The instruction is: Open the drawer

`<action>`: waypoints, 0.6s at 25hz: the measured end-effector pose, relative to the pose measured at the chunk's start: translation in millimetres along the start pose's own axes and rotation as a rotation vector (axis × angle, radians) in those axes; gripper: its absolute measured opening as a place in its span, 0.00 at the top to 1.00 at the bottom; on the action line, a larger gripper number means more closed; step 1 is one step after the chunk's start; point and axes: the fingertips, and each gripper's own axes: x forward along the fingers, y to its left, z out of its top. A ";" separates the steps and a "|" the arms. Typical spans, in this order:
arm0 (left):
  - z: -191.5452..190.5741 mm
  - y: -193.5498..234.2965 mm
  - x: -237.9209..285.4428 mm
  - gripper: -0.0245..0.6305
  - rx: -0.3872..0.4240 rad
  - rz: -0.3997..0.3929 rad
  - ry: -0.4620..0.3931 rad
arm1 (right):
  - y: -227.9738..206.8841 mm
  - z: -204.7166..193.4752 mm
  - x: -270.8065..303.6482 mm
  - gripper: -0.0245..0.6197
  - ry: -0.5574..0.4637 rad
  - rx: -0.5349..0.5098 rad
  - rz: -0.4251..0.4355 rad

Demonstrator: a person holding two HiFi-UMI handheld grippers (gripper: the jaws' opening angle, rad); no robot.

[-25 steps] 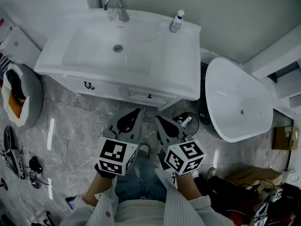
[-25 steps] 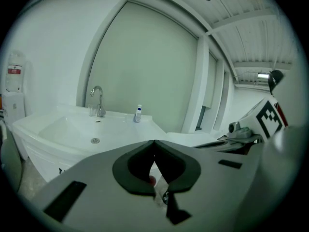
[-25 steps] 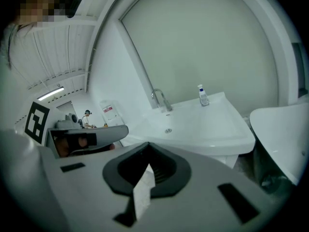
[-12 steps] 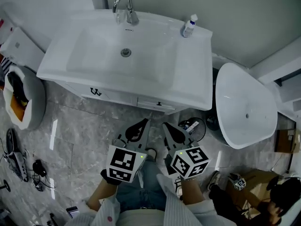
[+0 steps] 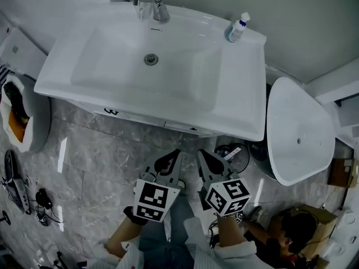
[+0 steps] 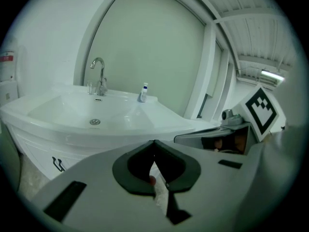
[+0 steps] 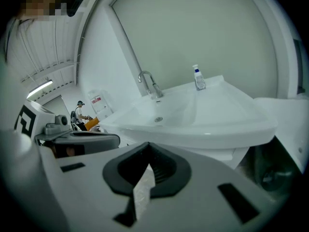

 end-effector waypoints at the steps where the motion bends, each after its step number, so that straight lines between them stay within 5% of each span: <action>1: -6.6 1.3 5.1 0.94 -0.007 0.005 0.008 | -4.1 -3.8 4.6 0.95 0.008 -0.007 -0.001; 15: -81.6 21.4 77.1 0.94 -0.081 0.087 0.041 | -57.8 -70.8 61.5 0.95 0.112 -0.071 0.012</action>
